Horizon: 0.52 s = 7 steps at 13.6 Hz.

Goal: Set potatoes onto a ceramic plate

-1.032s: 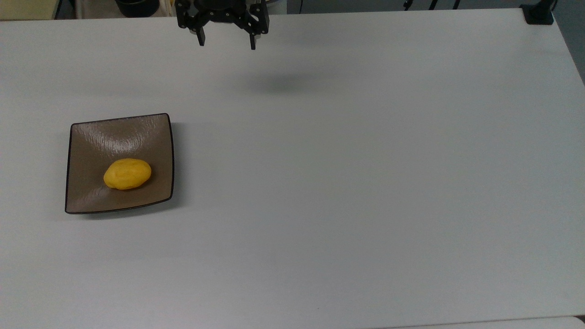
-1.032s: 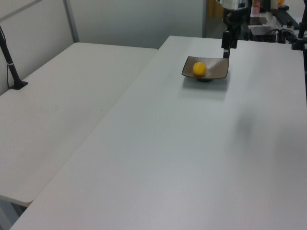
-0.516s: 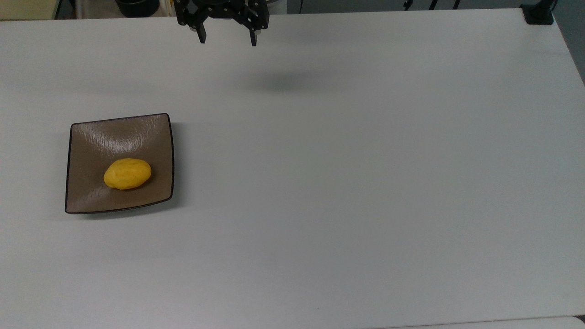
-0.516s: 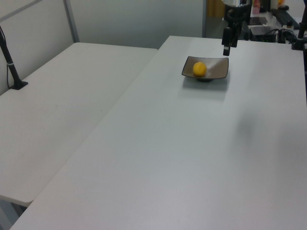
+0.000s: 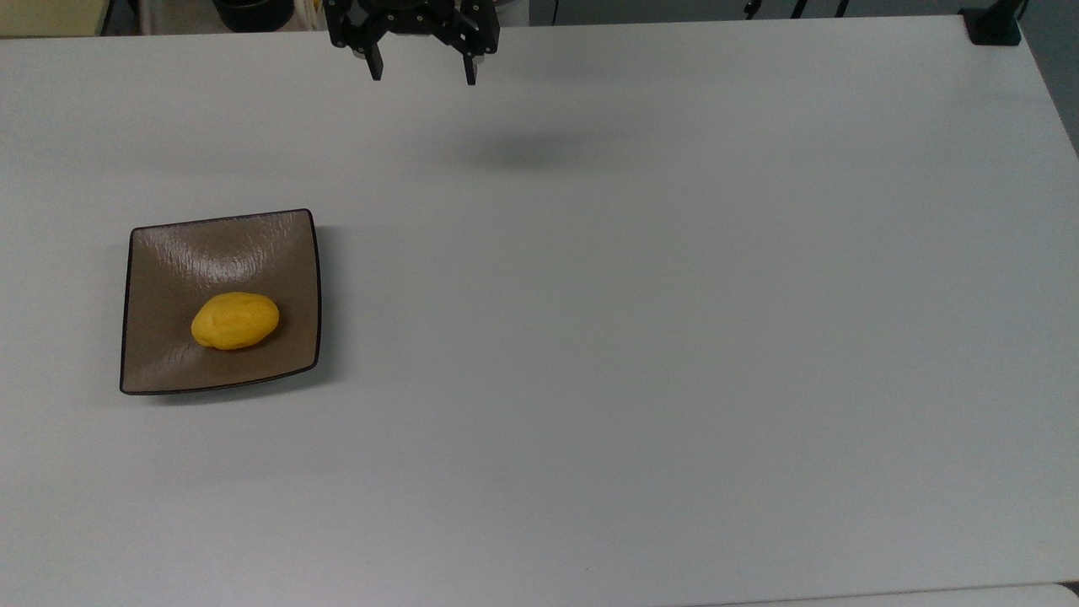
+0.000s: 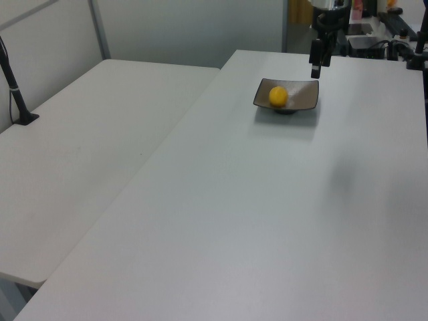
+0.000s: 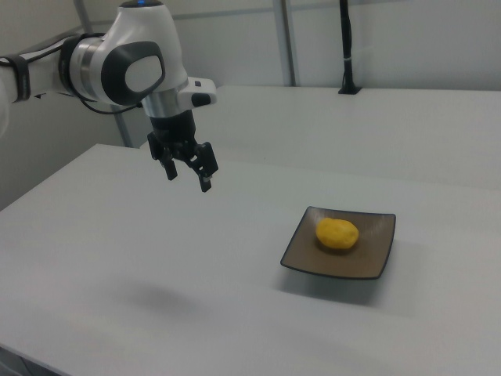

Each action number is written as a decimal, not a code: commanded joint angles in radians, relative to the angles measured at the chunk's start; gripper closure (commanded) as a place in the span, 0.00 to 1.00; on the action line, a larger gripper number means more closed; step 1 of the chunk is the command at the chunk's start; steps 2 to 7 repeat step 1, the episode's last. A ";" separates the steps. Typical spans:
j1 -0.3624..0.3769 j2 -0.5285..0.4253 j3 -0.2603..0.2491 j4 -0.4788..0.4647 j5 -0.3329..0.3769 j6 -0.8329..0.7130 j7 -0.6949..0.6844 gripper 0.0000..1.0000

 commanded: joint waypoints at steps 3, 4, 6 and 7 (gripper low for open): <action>0.020 -0.011 -0.021 -0.004 0.013 -0.027 -0.030 0.00; 0.020 -0.011 -0.021 -0.004 0.013 -0.027 -0.030 0.00; 0.020 -0.011 -0.021 -0.004 0.013 -0.027 -0.030 0.00; 0.020 -0.011 -0.021 -0.004 0.013 -0.027 -0.030 0.00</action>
